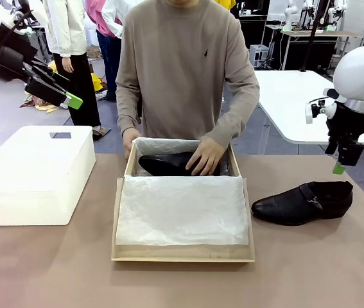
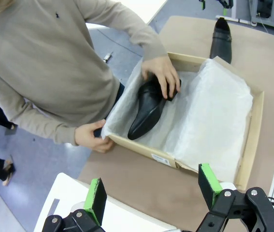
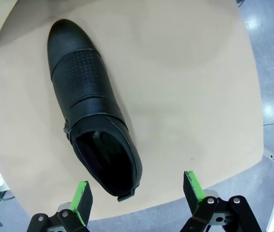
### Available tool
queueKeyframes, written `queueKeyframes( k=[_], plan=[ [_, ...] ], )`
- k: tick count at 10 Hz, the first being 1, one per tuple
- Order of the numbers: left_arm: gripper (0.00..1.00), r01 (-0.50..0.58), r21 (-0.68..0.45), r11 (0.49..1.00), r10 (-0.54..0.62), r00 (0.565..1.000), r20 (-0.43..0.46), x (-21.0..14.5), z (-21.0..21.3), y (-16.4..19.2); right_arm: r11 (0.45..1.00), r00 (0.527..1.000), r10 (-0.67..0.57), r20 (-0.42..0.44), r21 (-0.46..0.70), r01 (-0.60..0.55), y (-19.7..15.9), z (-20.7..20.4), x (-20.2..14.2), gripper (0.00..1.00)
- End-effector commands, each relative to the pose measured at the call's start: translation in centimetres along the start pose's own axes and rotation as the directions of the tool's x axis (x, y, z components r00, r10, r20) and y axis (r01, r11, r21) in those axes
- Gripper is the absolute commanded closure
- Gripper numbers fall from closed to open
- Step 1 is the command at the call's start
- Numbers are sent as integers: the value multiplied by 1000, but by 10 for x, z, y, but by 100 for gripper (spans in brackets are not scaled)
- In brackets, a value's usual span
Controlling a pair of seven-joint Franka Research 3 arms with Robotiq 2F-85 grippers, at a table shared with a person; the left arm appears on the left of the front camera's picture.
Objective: Pack the shoes into the box.
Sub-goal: Place the other shoe of the Shoes into the Shoes Box.
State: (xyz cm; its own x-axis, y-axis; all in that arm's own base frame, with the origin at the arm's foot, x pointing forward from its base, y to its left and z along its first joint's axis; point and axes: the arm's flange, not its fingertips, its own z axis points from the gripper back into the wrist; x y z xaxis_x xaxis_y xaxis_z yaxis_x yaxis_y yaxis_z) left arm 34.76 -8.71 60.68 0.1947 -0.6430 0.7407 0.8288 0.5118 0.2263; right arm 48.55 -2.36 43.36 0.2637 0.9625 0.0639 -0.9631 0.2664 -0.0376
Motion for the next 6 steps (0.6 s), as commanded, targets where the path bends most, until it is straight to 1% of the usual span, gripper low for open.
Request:
queueKeyframes(
  k=[1,2,3,6],
  plan=[
    [0,8,-15,1000,-8,1000,12,-1,0,2,1000,999,8,34,-11,-7,3,-5,-3,0],
    [0,8,-15,1000,-8,1000,12,-1,0,2,998,998,-61,-2,9,61,-1,0,1,0],
    [0,8,-15,1000,-8,1000,12,-1,0,2,1000,1000,-1,0,5,1,2,-4,-1,0],
    [0,8,-15,1000,-8,1000,12,-1,0,2,1000,1000,-1,0,5,1,2,-4,-1,0]
  ],
)
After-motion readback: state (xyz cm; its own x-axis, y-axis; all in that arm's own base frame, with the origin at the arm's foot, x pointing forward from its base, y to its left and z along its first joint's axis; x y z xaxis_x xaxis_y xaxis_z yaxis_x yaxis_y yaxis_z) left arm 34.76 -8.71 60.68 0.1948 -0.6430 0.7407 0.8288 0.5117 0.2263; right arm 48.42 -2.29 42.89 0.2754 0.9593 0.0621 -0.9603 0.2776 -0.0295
